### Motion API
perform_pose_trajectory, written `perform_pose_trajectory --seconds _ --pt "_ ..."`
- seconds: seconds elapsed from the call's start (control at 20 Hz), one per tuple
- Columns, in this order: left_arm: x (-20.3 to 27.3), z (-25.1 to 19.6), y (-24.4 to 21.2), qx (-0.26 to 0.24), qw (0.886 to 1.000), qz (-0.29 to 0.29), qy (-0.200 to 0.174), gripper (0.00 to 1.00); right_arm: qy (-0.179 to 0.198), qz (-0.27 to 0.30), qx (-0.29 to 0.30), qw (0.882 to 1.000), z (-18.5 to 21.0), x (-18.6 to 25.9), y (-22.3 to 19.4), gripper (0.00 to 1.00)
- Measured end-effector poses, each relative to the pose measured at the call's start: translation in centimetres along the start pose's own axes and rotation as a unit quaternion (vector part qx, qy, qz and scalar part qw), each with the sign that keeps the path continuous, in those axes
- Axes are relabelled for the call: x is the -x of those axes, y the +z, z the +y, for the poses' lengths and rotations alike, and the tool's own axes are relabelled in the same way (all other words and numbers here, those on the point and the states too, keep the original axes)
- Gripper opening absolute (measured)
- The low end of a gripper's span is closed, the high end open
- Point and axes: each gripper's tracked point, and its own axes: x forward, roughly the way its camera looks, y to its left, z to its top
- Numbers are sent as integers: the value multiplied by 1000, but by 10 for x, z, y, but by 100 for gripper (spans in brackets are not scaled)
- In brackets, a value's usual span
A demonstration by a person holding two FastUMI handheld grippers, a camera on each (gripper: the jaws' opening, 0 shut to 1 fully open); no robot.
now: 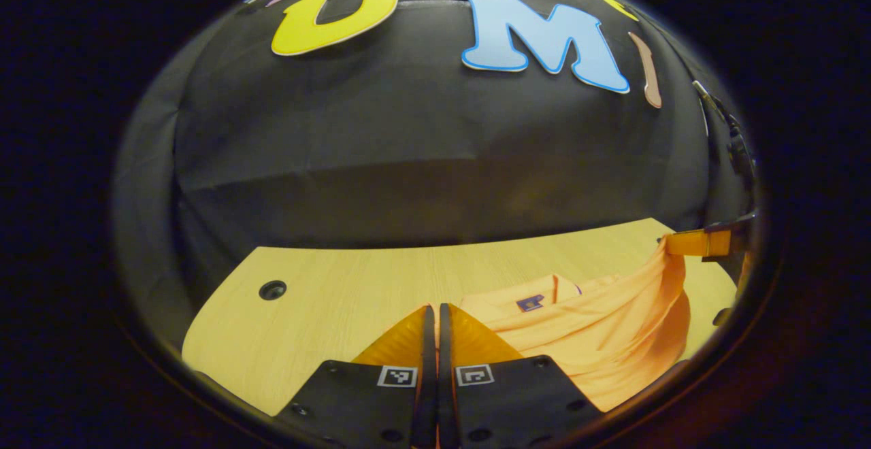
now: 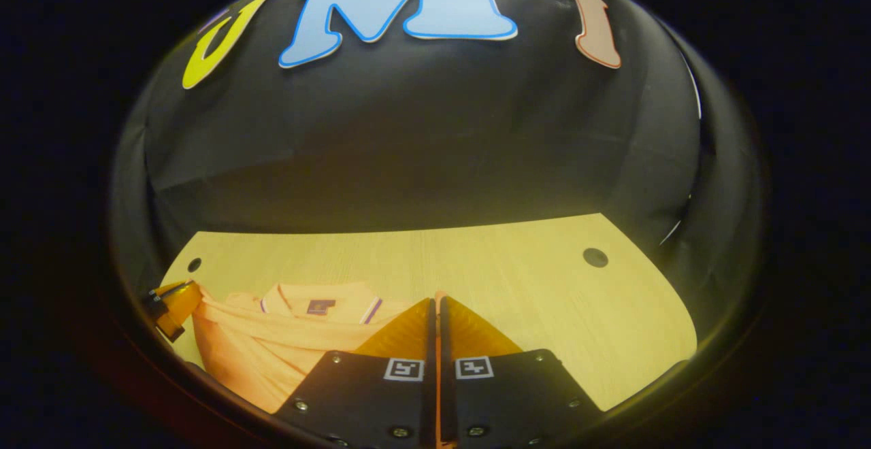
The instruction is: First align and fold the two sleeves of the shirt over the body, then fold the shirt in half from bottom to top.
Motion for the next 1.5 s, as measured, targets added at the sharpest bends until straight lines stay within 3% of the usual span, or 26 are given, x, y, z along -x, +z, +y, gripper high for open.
perform_pose_trajectory --seconds 0.4,0.75,0.9,1.0,1.2,1.25,1.35,1.5 --pt "-25 5 -26 -5 1000 15 7 7 -17 25 18 999 3 -31 -21 3" --pt "-25 4 -32 -2 1000 24 8 11 -18 40 30 999 4 -29 -27 4" --pt "-21 1 -27 2 1000 22 4 16 -17 37 46 998 6 -19 -26 20" --pt "-15 0 -24 2 1000 21 3 24 -15 31 60 998 8 -11 -23 37" --pt "8 -8 -11 5 1000 9 1 70 -5 7 75 997 16 11 -11 75" --pt "16 -11 -6 7 1000 4 -2 76 -1 -1 75 997 17 18 -7 87" --pt "36 -18 3 6 1000 -5 -3 89 7 -16 73 997 19 36 -3 93" --pt "66 -24 22 -4 1000 -29 7 94 29 -35 68 997 23 62 3 95"
